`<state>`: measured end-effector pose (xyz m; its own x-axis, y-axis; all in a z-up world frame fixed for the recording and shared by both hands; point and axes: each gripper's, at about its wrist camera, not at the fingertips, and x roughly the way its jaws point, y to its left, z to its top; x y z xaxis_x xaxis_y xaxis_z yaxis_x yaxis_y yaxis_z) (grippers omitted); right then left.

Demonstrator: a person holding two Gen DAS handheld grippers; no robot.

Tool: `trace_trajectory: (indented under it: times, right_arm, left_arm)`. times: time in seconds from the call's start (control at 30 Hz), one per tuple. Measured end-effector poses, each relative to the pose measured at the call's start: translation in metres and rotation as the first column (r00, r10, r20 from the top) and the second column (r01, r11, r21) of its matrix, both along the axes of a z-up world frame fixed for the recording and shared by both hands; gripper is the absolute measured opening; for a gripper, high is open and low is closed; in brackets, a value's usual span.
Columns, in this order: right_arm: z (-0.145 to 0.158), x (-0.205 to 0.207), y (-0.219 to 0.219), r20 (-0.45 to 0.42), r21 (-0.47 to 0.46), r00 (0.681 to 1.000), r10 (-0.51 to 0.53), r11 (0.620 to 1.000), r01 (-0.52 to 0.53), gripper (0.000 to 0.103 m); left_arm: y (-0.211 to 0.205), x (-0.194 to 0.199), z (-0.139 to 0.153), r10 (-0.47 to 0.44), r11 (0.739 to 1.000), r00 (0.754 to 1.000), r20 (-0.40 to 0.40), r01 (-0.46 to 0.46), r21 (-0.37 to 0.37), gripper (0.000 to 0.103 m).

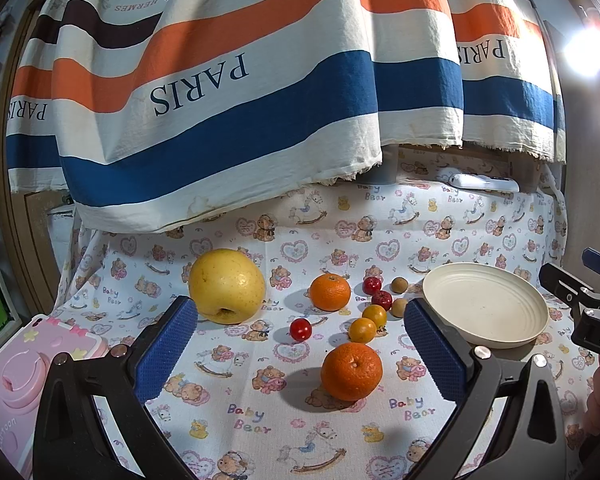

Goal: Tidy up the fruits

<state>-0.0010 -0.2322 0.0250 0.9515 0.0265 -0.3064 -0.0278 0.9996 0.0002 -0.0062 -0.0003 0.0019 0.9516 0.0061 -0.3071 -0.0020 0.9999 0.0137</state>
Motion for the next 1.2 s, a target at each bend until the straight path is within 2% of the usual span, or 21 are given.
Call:
trace_trajectory:
  times: [1.2]
  right_arm:
    - [-0.0023, -0.0001, -0.002, -0.01, 0.006, 1.0, -0.003, 1.0, 0.004, 0.102]
  left_arm:
    - [0.0022, -0.0013, 0.0004, 0.003, 1.0, 1.0, 0.003, -0.003, -0.002, 0.103]
